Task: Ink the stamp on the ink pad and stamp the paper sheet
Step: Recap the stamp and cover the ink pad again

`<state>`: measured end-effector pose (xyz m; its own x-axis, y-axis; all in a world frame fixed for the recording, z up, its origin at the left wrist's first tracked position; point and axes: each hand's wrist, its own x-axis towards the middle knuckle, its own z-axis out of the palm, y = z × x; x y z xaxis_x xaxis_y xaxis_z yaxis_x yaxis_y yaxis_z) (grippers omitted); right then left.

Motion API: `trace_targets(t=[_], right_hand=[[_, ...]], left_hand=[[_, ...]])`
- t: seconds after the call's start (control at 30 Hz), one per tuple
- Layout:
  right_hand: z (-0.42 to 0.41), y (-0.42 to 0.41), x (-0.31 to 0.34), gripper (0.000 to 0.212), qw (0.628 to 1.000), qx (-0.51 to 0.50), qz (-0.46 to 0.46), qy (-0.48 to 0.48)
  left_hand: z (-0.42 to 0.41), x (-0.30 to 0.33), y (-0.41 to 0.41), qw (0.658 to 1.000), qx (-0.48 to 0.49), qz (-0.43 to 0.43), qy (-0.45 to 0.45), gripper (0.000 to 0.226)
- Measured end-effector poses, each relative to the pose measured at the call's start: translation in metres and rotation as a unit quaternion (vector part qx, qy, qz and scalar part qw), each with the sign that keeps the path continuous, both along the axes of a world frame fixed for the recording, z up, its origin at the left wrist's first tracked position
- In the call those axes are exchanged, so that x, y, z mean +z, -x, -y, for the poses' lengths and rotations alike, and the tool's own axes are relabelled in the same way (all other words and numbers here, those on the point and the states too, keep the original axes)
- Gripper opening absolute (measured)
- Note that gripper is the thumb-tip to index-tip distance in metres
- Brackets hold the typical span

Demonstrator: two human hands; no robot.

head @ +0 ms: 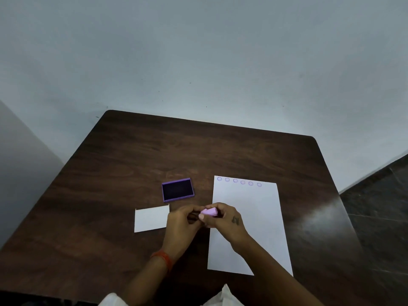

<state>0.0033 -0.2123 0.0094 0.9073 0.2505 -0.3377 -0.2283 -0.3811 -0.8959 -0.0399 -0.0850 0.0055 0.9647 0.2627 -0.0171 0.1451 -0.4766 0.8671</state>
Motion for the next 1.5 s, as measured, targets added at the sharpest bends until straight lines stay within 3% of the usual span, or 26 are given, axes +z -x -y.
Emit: trace_targets(t=[0.2, 0.3, 0.53, 0.57, 0.67, 0.7, 0.77, 0.93, 1.07, 1.3, 1.5], right_hand=[[-0.025, -0.008, -0.012, 0.023, 0.993, -0.009, 0.067, 0.1], [-0.032, -0.011, -0.024, 0.045, 0.988, 0.0, 0.111, 0.105], [-0.035, -0.015, -0.04, 0.099, 0.987, 0.012, 0.09, 0.129], [-0.034, -0.016, -0.038, 0.096, 0.986, 0.025, 0.084, 0.142], [-0.033, -0.017, -0.033, 0.042, 0.976, 0.061, 0.091, 0.187], [-0.032, -0.017, -0.032, 0.038, 0.976, 0.059, 0.094, 0.188], [-0.03, -0.016, -0.028, 0.048, 0.977, 0.04, 0.102, 0.181], [-0.037, -0.016, -0.01, 0.047, 0.971, -0.007, 0.168, 0.173], [-0.059, -0.013, -0.001, 0.048, 0.972, 0.019, 0.196, 0.13], [-0.096, -0.003, -0.012, 0.053, 0.968, 0.098, 0.172, 0.155], [-0.105, 0.002, -0.031, 0.047, 0.963, 0.133, 0.122, 0.199]], left_hand=[[-0.009, -0.012, -0.003, 0.997, 0.016, -0.061, 0.036, 0.029], [-0.013, -0.019, -0.005, 0.996, 0.019, -0.09, 0.021, 0.032], [-0.02, -0.026, -0.005, 0.993, 0.023, -0.114, 0.01, 0.034], [-0.021, -0.027, -0.005, 0.993, 0.022, -0.114, 0.01, 0.034], [-0.023, -0.026, -0.004, 0.993, 0.023, -0.111, 0.012, 0.035], [-0.024, -0.026, -0.004, 0.994, 0.025, -0.109, 0.012, 0.035], [-0.026, -0.023, -0.003, 0.995, 0.032, -0.098, 0.012, 0.036], [-0.044, -0.013, 0.002, 0.994, 0.096, -0.046, 0.012, 0.036], [-0.062, -0.006, 0.006, 0.988, 0.152, -0.008, -0.027, 0.034], [-0.094, -0.012, 0.019, 0.965, 0.236, -0.087, -0.072, 0.041], [-0.104, -0.023, 0.031, 0.958, 0.238, -0.153, -0.052, 0.044]])
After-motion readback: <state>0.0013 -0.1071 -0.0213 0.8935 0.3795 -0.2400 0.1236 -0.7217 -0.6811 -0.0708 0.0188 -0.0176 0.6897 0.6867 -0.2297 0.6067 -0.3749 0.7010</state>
